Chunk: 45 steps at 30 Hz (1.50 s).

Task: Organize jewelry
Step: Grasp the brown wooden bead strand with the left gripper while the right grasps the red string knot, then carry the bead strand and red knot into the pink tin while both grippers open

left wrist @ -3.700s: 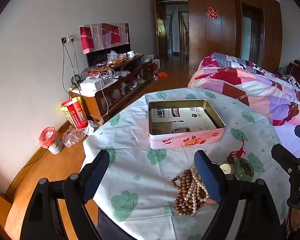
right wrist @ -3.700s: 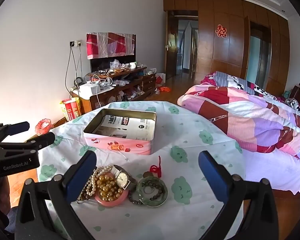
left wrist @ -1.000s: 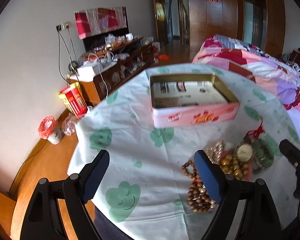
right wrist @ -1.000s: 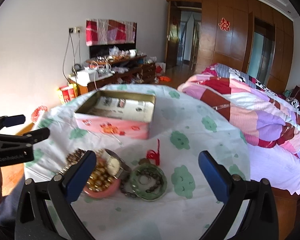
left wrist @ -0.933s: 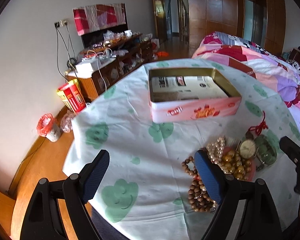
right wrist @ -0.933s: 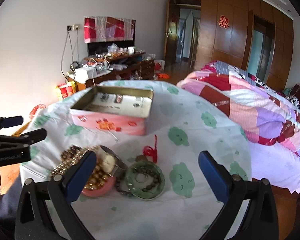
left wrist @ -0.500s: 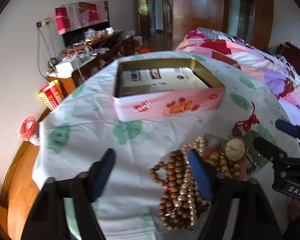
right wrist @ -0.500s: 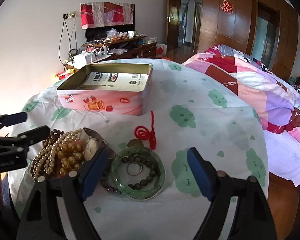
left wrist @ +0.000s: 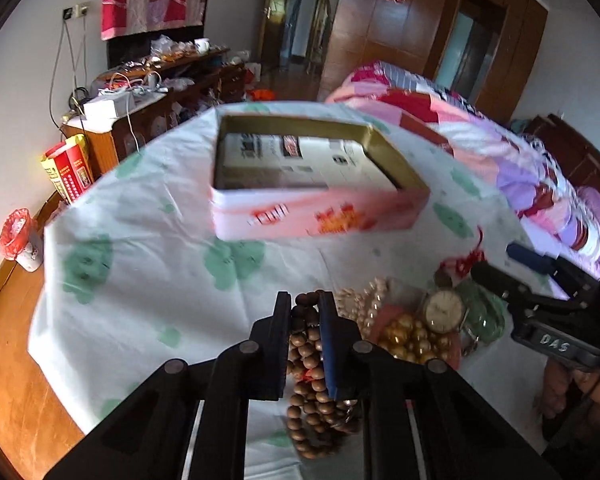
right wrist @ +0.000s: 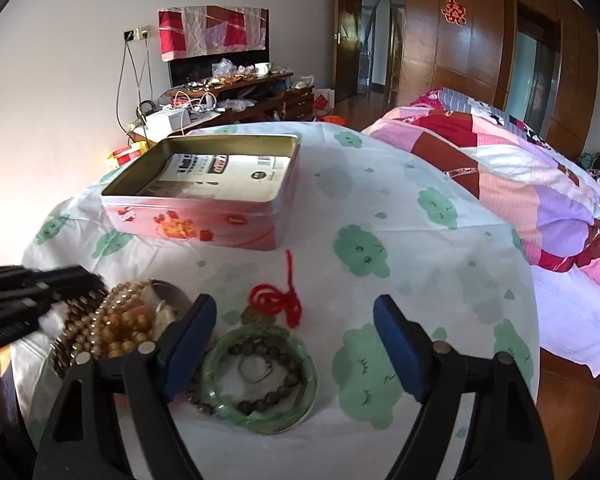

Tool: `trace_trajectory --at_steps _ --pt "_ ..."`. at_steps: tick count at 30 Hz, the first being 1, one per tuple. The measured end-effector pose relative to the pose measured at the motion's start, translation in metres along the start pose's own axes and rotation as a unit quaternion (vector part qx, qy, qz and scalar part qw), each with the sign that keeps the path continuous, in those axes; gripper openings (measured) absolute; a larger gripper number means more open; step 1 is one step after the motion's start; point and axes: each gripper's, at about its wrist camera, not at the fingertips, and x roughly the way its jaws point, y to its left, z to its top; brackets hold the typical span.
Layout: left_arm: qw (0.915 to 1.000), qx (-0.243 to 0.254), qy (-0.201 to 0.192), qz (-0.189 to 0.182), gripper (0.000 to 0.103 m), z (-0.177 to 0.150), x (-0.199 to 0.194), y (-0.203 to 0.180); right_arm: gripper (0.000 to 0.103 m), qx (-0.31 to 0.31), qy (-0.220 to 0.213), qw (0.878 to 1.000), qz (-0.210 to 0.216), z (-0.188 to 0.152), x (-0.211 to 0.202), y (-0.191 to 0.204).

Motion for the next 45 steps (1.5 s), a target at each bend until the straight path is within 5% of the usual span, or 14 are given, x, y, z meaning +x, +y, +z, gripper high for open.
trace_trajectory --at_steps 8,16,19,21,45 --pt "0.9982 0.016 -0.048 0.032 0.013 0.017 -0.020 0.009 0.074 0.001 0.023 1.000 0.013 0.001 0.012 -0.004" --pt "0.9989 0.003 -0.039 0.027 0.013 0.013 -0.012 0.017 0.059 -0.011 0.044 0.998 0.031 0.003 0.022 0.000" --pt "0.9990 0.000 -0.037 0.026 0.013 0.013 -0.011 0.017 0.039 -0.012 0.055 0.997 0.046 0.005 0.028 0.001" --pt "0.9990 0.000 -0.037 0.026 0.013 0.013 -0.012 0.018 0.009 -0.009 0.060 0.996 0.066 0.005 0.029 0.000" --pt "0.9947 0.024 -0.098 0.023 0.013 0.053 -0.035 0.007 0.008 -0.010 -0.012 0.996 0.088 0.050 -0.011 -0.010"
